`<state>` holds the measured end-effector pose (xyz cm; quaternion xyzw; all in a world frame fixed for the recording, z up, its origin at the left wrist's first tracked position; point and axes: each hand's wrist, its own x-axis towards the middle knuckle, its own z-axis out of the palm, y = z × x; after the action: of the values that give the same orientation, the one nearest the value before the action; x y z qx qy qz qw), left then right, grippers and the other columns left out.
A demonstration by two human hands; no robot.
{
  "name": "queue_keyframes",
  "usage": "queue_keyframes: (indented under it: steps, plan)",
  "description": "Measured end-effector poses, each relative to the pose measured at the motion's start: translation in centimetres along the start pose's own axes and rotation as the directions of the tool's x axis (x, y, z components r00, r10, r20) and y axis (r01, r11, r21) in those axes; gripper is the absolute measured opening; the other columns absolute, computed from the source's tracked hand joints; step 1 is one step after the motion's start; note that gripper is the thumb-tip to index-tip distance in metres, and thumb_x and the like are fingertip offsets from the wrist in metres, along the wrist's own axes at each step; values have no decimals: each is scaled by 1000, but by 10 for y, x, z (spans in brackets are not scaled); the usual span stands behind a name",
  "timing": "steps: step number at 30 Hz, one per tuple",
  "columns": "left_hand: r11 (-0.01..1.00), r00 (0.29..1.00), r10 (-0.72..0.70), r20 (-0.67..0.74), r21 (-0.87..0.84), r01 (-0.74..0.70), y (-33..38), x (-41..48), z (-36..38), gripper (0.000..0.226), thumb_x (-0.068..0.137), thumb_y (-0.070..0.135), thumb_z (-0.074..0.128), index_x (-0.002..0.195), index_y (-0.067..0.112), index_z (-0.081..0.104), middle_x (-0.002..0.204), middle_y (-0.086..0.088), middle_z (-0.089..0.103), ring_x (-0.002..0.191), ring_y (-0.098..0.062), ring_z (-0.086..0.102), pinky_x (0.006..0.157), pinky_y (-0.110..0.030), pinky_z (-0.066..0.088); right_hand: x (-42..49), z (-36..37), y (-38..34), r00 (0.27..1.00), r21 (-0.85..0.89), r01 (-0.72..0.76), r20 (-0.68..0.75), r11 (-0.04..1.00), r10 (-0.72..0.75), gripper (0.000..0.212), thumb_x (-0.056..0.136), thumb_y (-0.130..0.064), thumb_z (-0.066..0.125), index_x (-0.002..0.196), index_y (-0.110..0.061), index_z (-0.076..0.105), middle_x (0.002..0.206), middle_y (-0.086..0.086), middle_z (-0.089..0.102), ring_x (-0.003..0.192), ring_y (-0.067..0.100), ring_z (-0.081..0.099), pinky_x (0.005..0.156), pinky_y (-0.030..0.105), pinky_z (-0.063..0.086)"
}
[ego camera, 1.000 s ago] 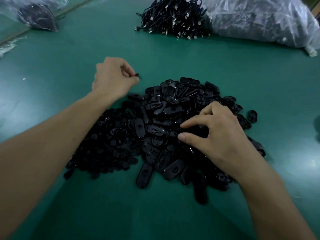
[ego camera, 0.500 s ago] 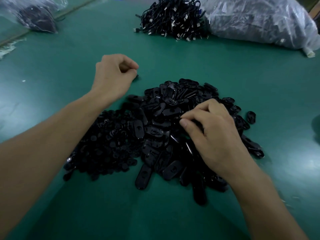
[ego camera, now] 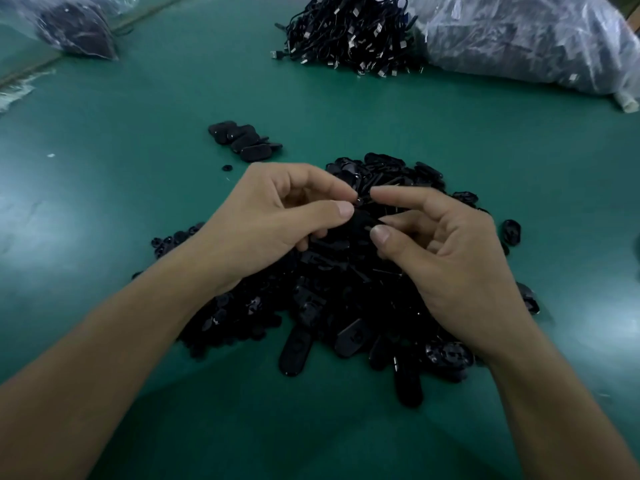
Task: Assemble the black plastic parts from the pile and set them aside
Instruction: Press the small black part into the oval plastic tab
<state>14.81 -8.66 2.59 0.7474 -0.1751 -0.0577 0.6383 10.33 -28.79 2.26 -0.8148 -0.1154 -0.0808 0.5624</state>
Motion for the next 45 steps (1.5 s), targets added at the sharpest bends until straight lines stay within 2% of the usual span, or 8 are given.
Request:
queue_keyframes:
  steps: [5, 13, 16, 19, 26, 30, 36, 45]
  plan:
    - [999, 999, -39, 21, 12, 38, -3, -5, -4, 8, 84, 31, 75, 89, 31, 80, 66, 9, 66, 61, -2, 56, 55, -15, 46, 0, 4, -3, 999, 146, -19, 45, 989, 13, 33, 94, -7, 67, 115, -33, 64, 88, -6, 75, 75, 6, 69, 68, 14, 51]
    - [999, 999, -48, -14, 7, 49, -4, -7, -5, 12, 93, 16, 68, 88, 22, 78, 70, 1, 73, 63, -4, 64, 56, -15, 50, -1, 11, -6, 999, 171, -33, 10, 985, 32, 35, 96, -2, 63, 116, -30, 62, 92, -6, 76, 76, 8, 72, 64, 14, 51]
    - [998, 995, -48, -86, -34, 45, -6, -5, -4, 15, 93, 13, 68, 86, 23, 78, 70, 1, 72, 62, -5, 64, 56, -15, 51, -2, 11, -4, 997, 83, -25, -72, 996, 31, 27, 94, -10, 67, 112, -30, 65, 89, -10, 76, 77, 7, 72, 66, 13, 51]
    - [991, 963, -89, -253, -122, 59, -11, -1, -8, 15, 93, 6, 68, 88, 18, 76, 68, 1, 72, 62, -7, 65, 58, -17, 53, -4, 15, 0, 990, -145, 8, -137, 989, -28, 17, 93, -19, 70, 103, -32, 69, 82, -14, 72, 78, 4, 67, 69, 13, 51]
    - [970, 904, -150, -399, -234, 58, -13, 3, -19, 13, 89, 2, 70, 92, 14, 74, 66, 1, 70, 63, -9, 66, 60, -18, 54, -3, 35, -16, 977, -636, 192, 192, 748, -88, 17, 96, -34, 63, 108, -28, 72, 97, -12, 61, 95, 12, 47, 84, 29, 43]
    - [976, 899, -135, -417, -212, 48, -13, 3, -18, 13, 88, 2, 71, 91, 14, 73, 65, 1, 71, 62, -9, 67, 58, -17, 54, 6, 58, -38, 934, -668, 290, 355, 686, -49, 26, 96, -43, 57, 110, -24, 69, 99, -4, 56, 100, 19, 45, 88, 38, 43]
    - [980, 891, -132, -434, -191, 52, -12, 2, -17, 12, 88, 3, 71, 93, 14, 74, 64, 0, 71, 59, -8, 66, 59, -16, 53, 15, 85, -41, 915, -708, 320, 404, 630, -11, 29, 100, -42, 50, 114, -21, 64, 114, 2, 58, 108, 24, 48, 97, 38, 42]
    - [984, 897, -121, -424, -170, 53, -13, 2, -16, 12, 87, 3, 72, 94, 13, 74, 64, 2, 71, 61, -7, 66, 60, -18, 54, 14, 87, -34, 927, -639, 300, 371, 708, -58, 12, 98, -23, 56, 105, -15, 62, 108, 4, 61, 101, 26, 52, 85, 39, 45]
